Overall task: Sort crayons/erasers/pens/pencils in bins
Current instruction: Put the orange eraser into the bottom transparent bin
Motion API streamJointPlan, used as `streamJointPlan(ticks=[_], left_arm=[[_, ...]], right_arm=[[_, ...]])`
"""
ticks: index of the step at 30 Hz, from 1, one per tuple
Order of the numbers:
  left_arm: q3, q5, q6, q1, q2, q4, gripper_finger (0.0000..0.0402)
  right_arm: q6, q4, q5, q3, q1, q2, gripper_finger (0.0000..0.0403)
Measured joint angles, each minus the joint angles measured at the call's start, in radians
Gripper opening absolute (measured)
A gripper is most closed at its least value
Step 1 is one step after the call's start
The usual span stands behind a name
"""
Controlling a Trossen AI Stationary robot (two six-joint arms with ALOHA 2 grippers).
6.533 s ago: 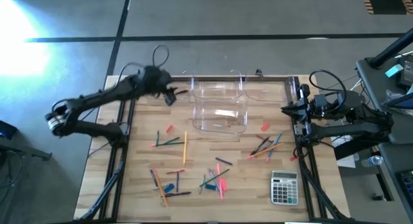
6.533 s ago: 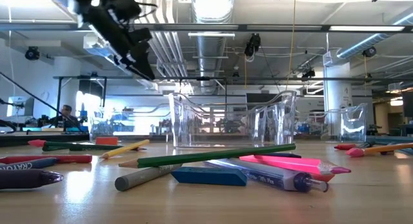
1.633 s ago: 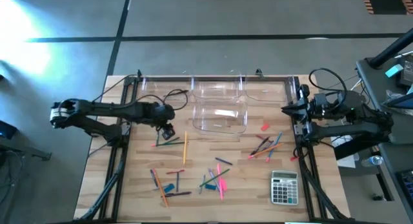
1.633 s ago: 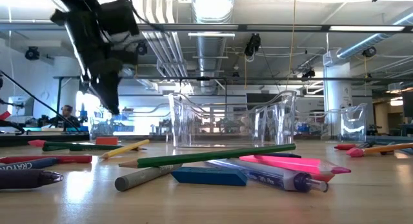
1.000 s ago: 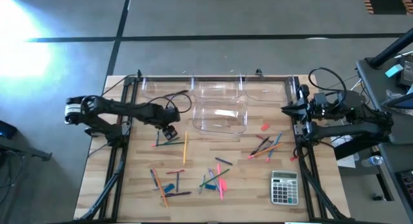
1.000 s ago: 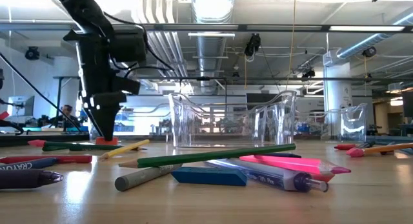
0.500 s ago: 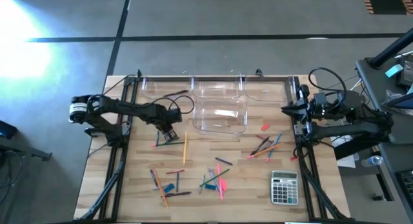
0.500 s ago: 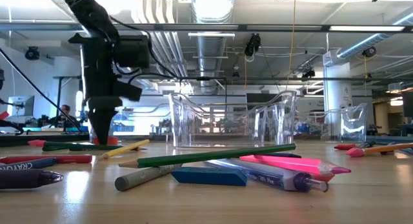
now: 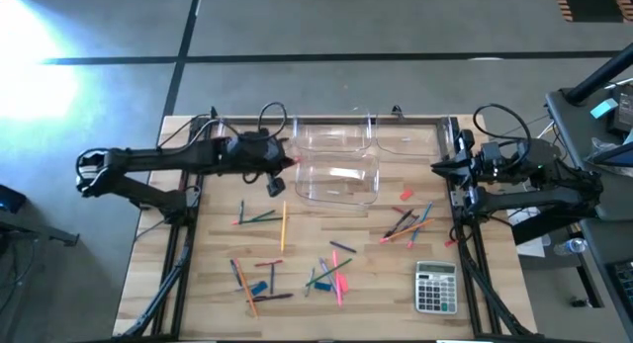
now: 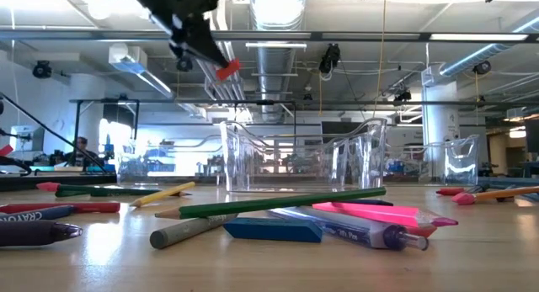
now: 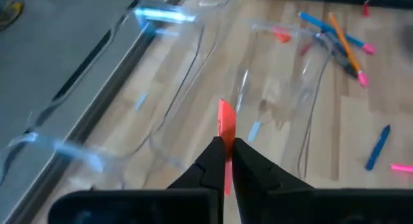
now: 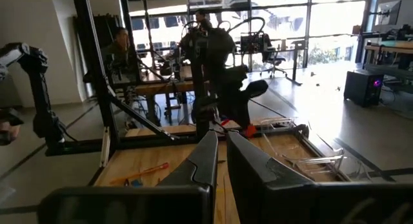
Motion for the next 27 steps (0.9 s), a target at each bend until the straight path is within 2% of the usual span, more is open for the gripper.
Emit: streamJointPlan(ticks=[7,15,18,21,27], left_arm=[[0.115,0.018,0.033,-0.001,0.199,-0.042,0.0001],[0.239,0.093,0.061,-0.001,0.394,-0.039,0.001],[0.264,0.095,0.061,-0.001,0.429,-0.044,0.0042],[0.27,0.095,0.062,0.0,0.443,-0.05,0.009],[0.272,0.066,0.082,0.0,0.403,-0.045,0.0175]], right_arm=[[0.021,0.0,0.0,0.0,0.0,0.0,0.0029],[0.001,0.0,0.0,0.0,0.0,0.0,0.0029],[0.001,0.0,0.0,0.0,0.0,0.0,0.0029],[0.011,0.0,0.0,0.0,0.0,0.0,0.0029],[0.106,-0.01,0.046,0.0,0.0,0.0,0.0029]])
